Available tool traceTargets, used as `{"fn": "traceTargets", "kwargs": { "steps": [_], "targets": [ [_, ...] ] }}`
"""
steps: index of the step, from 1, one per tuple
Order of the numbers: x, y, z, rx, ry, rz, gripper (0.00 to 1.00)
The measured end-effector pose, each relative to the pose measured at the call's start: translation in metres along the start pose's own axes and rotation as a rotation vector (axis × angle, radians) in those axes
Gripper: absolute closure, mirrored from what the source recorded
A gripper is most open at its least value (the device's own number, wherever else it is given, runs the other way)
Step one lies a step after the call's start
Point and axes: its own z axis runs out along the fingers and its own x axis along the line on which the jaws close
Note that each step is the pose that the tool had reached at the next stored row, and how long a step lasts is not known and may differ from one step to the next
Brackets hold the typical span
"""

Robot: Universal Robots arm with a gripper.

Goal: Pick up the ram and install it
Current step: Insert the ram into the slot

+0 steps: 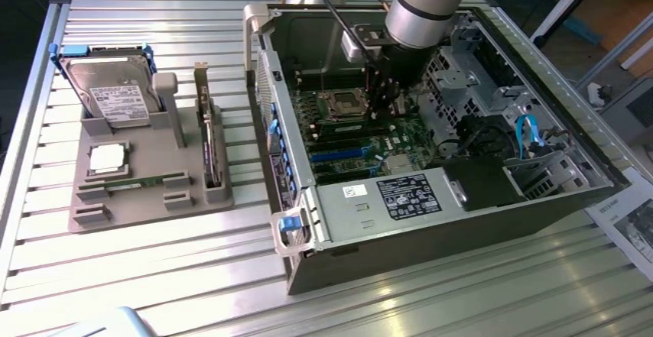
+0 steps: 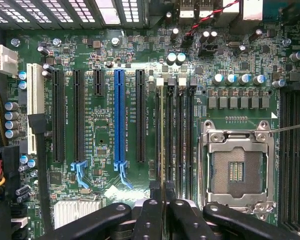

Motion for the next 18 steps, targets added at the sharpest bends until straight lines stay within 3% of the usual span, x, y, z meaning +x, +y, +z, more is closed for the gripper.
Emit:
{"fn": "traceTargets", "kwargs": {
  "steps": [18],
  "targets": [
    [-0.0001,0.0,-0.0015,0.0003,0.0,0.006,0.88]
  ]
}}
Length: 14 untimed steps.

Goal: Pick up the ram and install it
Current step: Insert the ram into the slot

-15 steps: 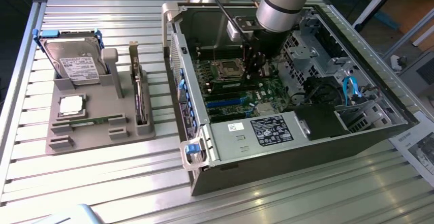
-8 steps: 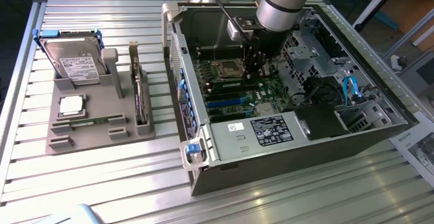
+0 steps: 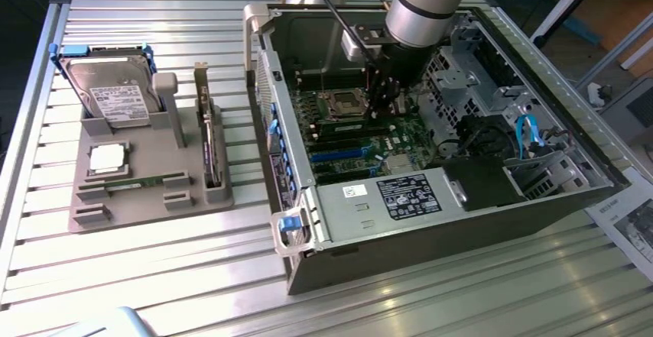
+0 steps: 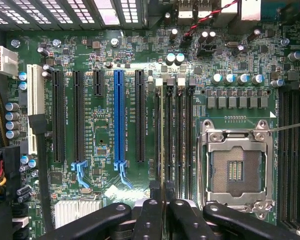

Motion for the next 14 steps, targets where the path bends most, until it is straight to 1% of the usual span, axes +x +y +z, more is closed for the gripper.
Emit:
{"fn": "traceTargets", "kwargs": {
  "steps": [14],
  "targets": [
    [0.0008,0.0,0.0,0.0,-0.0001,0.001,0.88]
  ]
}}
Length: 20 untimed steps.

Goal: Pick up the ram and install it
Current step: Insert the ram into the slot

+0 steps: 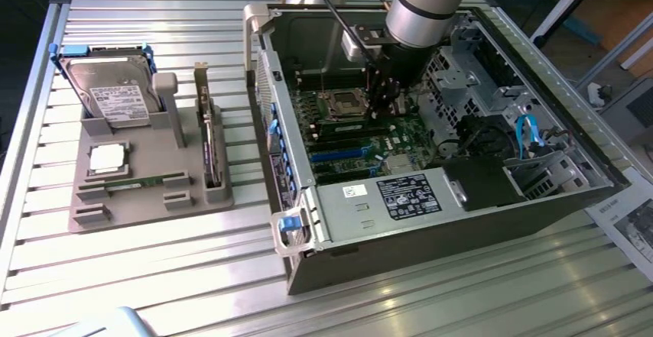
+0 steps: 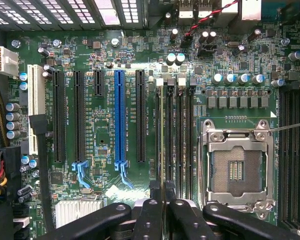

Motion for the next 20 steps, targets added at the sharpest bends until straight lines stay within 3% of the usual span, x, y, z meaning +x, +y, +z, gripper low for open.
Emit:
{"fn": "traceTargets", "kwargs": {
  "steps": [20],
  "targets": [
    [-0.0001,0.0009,0.0019,0.0023,0.0,0.002,0.88]
  ]
}}
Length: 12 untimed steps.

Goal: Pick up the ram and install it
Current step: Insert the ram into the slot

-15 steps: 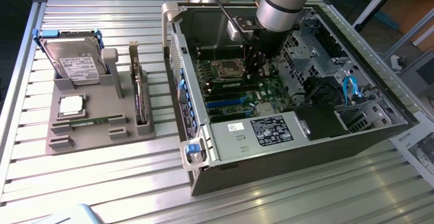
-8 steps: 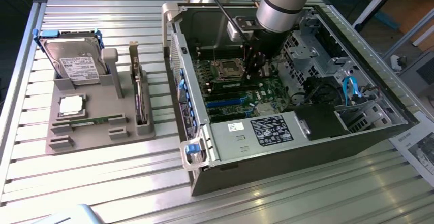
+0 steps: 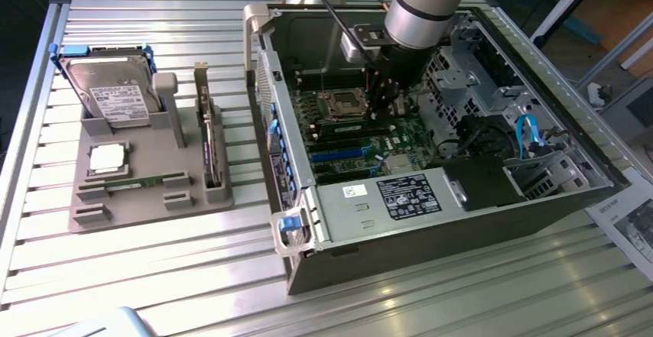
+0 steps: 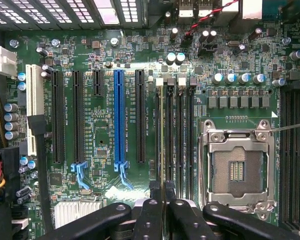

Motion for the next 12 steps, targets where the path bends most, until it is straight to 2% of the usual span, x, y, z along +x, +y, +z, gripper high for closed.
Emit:
{"fn": "traceTargets", "kwargs": {
  "steps": [12],
  "targets": [
    [-0.0001,0.0004,0.0025,0.0062,0.0002,0.0,0.88]
  ]
}}
